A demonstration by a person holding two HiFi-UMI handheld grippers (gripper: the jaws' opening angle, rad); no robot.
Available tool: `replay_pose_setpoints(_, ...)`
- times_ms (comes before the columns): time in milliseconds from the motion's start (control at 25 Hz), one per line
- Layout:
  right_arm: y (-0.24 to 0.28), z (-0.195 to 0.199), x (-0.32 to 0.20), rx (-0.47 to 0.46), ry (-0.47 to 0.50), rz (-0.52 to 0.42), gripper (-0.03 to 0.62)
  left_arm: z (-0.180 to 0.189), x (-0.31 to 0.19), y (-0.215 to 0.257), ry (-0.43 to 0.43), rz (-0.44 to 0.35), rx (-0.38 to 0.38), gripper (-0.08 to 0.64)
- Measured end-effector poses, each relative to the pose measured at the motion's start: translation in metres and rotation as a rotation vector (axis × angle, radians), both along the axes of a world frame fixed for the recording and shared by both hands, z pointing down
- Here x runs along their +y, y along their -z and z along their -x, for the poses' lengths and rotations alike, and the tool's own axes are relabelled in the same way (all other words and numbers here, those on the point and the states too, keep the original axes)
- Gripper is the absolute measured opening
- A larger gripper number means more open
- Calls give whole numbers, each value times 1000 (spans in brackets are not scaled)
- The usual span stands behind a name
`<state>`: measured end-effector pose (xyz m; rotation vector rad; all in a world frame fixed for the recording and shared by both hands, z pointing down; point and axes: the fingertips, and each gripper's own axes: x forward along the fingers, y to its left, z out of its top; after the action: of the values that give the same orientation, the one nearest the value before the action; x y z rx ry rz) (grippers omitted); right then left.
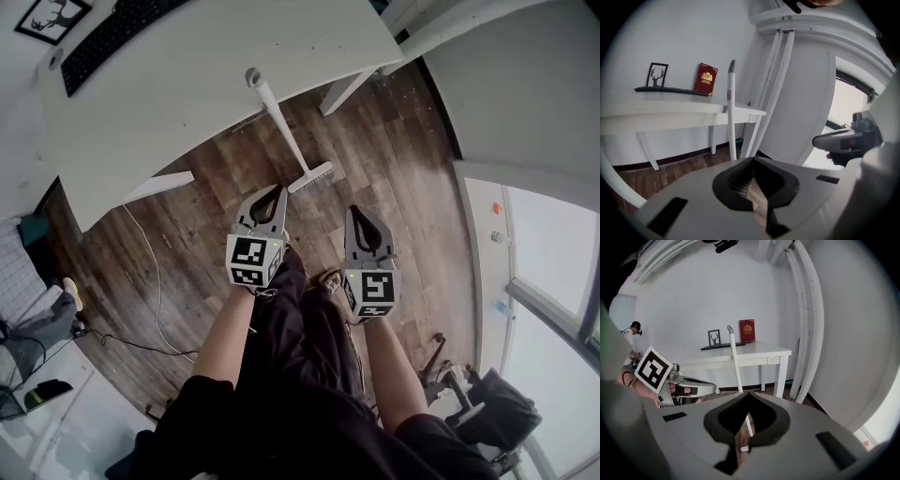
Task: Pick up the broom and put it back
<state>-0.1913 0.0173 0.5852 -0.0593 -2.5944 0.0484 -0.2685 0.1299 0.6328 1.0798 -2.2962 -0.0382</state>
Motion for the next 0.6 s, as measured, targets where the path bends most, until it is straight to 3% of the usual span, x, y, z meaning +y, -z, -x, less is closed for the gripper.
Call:
replay_pose_setpoints(120, 17, -11, 6, -23, 13, 8, 21, -22, -6, 35, 0, -23, -25, 3)
replay_pose_setpoints(400, 64, -39, 8, -97, 21, 13, 21, -68, -19, 102, -13, 31, -143, 2)
replay_pose_setpoints(600, 93, -75, 9, -134, 17, 30, 21, -105, -39, 154, -38, 68, -271, 2)
